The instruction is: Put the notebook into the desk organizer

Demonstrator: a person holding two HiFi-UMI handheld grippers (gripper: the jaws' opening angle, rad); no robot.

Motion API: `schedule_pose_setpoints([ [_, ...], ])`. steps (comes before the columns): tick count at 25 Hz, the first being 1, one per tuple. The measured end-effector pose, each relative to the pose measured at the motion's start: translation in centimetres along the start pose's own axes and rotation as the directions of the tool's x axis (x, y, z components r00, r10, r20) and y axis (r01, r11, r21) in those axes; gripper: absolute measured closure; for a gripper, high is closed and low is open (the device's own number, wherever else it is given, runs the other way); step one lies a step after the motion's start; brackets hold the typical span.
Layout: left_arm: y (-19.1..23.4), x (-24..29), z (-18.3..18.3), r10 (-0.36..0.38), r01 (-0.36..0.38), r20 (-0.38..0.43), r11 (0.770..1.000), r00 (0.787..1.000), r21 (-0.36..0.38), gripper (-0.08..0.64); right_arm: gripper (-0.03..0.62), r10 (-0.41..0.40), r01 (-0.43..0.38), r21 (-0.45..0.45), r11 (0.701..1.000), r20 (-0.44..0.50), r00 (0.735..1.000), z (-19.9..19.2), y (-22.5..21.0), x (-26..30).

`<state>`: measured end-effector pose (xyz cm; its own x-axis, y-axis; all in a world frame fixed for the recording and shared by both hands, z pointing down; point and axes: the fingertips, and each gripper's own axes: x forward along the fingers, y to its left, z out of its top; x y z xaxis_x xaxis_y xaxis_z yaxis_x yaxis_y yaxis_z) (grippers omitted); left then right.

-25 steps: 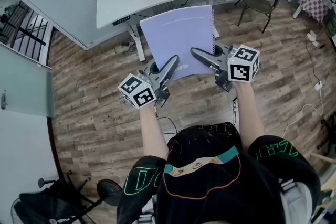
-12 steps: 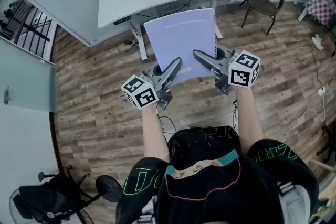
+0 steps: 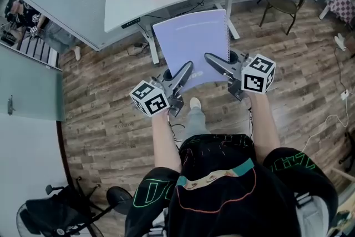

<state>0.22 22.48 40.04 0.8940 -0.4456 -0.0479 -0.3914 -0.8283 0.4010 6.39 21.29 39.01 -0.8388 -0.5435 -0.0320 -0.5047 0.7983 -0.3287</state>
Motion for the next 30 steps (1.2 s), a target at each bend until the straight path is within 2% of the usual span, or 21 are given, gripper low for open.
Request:
schedule_pose_setpoints([
  [6,6.1,3.6,1.3,-0.025,0.025,-0.005,0.999,1.000,-0.020,0.531,0.525,-0.056,0.056,0.004,0.998,0.005,0.998,1.0,-6.1,3.1],
  [13,15.5,5.9,6.5,-0.010,0.011,0.009,1.000,1.000,-0.028,0.531,0.525,-0.074,0.074,-0.012,0.997,0.000,0.997,4.2,-12.7,11.2],
  [19,26.8,8.1,11.1,0.009,-0.008,0.030,0.999,1.000,-0.054,0.531,0.525,-0.081,0.081,-0.017,0.997,-0.036,0.996,6.7,-20.5,20.6],
  [26,29.8,8.5,12.4,0.027,-0.024,0.035,0.998,0.999,-0.065,0.531,0.525,-0.079,0.078,-0.015,0.997,-0.045,0.996,7.3,-22.5,23.4],
  [30,30.9,8.8,12.3,0.038,-0.034,0.042,0.996,0.998,-0.081,0.531,0.525,-0.049,0.048,-0.015,0.999,-0.051,0.998,7.1,-23.6,24.2],
])
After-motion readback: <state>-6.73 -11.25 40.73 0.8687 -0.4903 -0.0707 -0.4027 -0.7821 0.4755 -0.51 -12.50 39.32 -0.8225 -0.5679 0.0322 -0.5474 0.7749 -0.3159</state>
